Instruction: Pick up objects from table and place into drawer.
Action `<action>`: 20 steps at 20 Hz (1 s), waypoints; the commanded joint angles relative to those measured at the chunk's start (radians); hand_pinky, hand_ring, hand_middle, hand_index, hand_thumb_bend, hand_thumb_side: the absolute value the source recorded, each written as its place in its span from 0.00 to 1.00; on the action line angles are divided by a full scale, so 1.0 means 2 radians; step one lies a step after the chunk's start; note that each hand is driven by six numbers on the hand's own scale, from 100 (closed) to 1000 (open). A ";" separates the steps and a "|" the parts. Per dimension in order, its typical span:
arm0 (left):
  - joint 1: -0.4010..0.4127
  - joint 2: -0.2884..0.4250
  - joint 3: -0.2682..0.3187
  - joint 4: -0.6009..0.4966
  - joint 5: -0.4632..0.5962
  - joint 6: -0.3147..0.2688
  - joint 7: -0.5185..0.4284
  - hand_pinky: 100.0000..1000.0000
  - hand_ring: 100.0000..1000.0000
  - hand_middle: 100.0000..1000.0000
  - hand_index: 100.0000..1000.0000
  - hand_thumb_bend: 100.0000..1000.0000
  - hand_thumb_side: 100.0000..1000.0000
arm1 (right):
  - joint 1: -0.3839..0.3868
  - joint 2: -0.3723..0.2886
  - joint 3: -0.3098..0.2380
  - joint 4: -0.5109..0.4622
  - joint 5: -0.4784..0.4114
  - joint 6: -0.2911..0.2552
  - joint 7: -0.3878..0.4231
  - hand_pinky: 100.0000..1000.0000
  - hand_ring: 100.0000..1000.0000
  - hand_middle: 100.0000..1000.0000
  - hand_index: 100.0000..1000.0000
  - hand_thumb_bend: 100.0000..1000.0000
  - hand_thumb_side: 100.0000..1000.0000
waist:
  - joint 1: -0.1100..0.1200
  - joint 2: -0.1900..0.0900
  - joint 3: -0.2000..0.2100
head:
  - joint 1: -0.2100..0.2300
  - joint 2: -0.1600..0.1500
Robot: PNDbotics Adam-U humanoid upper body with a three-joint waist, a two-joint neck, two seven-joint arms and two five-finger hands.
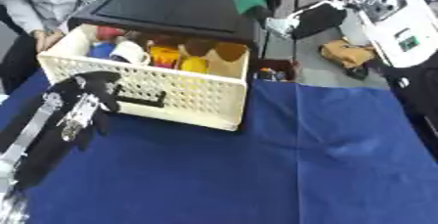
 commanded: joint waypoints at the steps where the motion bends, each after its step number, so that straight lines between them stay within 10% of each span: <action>1: -0.011 0.001 -0.001 -0.007 0.002 -0.002 -0.001 0.09 0.31 0.46 0.81 0.00 0.94 | -0.017 0.008 -0.012 0.006 0.016 -0.097 0.088 0.40 0.63 0.32 0.50 0.00 0.40 | 0.002 -0.016 0.004 | -0.003 -0.013; 20: -0.014 -0.004 -0.002 -0.007 0.003 -0.004 -0.004 0.09 0.32 0.46 0.81 0.00 0.94 | -0.001 0.038 -0.016 0.065 0.104 -0.085 0.045 0.39 0.61 0.31 0.50 0.00 0.42 | 0.003 -0.006 0.014 | -0.006 -0.017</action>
